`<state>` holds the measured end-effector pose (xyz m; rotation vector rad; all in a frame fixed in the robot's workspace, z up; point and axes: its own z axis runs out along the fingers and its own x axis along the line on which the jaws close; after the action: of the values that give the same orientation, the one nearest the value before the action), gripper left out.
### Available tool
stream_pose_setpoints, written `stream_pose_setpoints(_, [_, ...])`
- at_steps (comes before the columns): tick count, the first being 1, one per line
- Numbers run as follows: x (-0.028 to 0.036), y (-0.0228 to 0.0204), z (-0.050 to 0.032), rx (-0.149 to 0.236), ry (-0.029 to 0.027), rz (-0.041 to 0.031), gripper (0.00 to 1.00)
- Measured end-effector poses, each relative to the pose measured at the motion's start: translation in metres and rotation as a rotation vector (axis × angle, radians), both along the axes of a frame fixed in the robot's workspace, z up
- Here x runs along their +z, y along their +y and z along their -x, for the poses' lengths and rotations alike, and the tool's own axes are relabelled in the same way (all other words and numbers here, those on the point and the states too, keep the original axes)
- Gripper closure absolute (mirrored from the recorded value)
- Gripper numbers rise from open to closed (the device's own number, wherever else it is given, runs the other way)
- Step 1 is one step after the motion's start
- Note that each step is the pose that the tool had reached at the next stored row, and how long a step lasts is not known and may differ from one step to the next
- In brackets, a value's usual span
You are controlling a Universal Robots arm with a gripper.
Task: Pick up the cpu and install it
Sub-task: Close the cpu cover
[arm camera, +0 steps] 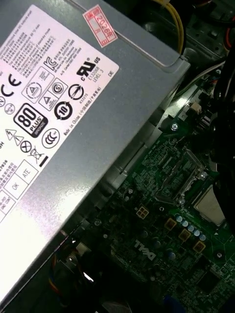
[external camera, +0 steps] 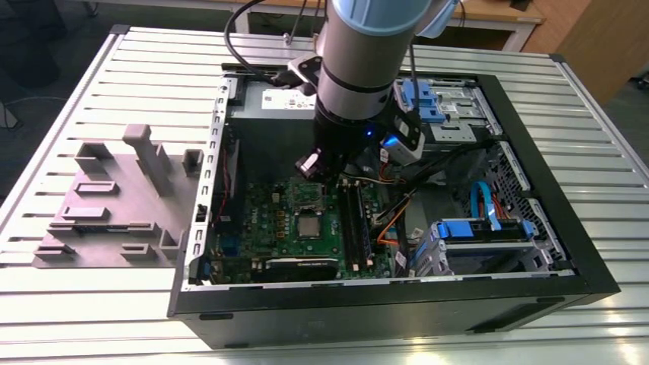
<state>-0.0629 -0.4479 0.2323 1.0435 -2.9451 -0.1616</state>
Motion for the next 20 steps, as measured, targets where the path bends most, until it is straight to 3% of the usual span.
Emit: stream_pose_setpoints(20, [0.0,-0.0011,-0.0037,0.075,0.0088,0.0001,0.9])
